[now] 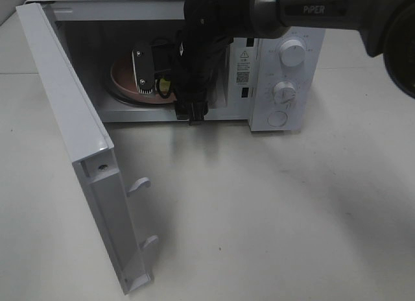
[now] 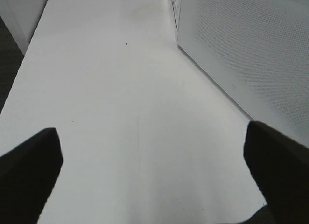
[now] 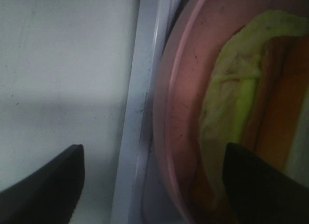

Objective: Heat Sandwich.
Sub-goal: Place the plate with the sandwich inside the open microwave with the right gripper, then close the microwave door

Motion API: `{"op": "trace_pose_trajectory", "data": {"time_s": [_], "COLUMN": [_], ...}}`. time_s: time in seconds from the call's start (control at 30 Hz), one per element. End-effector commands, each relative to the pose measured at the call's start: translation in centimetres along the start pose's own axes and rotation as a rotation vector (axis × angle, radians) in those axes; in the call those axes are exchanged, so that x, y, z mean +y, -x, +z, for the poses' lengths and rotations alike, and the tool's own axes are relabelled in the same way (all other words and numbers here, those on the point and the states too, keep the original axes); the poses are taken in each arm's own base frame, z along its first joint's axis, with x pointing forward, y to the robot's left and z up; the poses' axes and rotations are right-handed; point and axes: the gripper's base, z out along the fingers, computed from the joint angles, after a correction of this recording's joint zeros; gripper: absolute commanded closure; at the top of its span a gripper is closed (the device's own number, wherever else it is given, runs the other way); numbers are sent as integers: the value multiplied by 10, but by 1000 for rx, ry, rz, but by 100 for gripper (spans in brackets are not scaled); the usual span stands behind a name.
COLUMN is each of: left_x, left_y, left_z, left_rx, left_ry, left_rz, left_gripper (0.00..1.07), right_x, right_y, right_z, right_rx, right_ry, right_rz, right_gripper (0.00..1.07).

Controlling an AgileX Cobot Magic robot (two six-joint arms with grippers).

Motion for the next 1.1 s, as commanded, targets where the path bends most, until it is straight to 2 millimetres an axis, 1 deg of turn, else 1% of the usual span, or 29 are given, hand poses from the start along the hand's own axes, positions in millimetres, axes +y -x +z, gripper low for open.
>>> {"op": "trace_pose_trajectory", "data": {"time_s": [0.03, 0.27, 0.33, 0.37, 0.47, 0.53, 0.57, 0.63, 0.67, 0.73, 0.8, 0.83, 0.9, 0.97, 1.1], "left_x": [0, 0, 0, 0, 0, 0, 0, 0, 0, 0, 0, 0, 0, 0, 0], "left_y": [-1, -1, -1, -1, -1, -1, -1, -1, -1, -1, -1, -1, -1, -1, -1], "left_z": [-2, -2, -2, -2, -2, -2, -2, -2, -2, -2, -2, -2, -2, -2, -2], "left_rx": [-21, -21, -21, -21, -21, -21, -21, -21, -21, -21, -21, -21, -21, -21, -21], "left_ry": [2, 2, 2, 2, 2, 2, 2, 2, 2, 2, 2, 2, 2, 2, 2], "left_rz": [-5, -5, -5, -5, -5, -5, -5, -5, -5, -5, -5, -5, -5, -5, -5], "left_gripper": [9, 9, 9, 9, 9, 9, 9, 9, 9, 9, 9, 9, 9, 9, 9], "right_x": [1, 13, 22, 22, 32, 34, 38, 42, 42, 47, 49, 53, 57, 58, 72], "right_y": [-3, -9, -13, -13, -18, -19, -21, -24, -24, -27, -28, -30, -33, -34, -41], "right_z": [-11, -24, -30, -30, -42, -44, -52, -59, -59, -71, -74, -83, -92, -95, -116], "right_rx": [-5, -10, -10, -10, -12, -11, -9, -9, -9, -8, -8, -10, -11, -12, -12], "right_ry": [-22, -29, -22, -22, -17, -15, -12, -10, -10, -9, -8, -11, -13, -15, -13], "right_rz": [9, -1, 3, 3, 40, 48, 63, 81, 81, 101, 111, 133, 158, 169, 259], "right_gripper": [31, 31, 31, 31, 31, 31, 31, 31, 31, 31, 31, 31, 32, 32, 32]}}
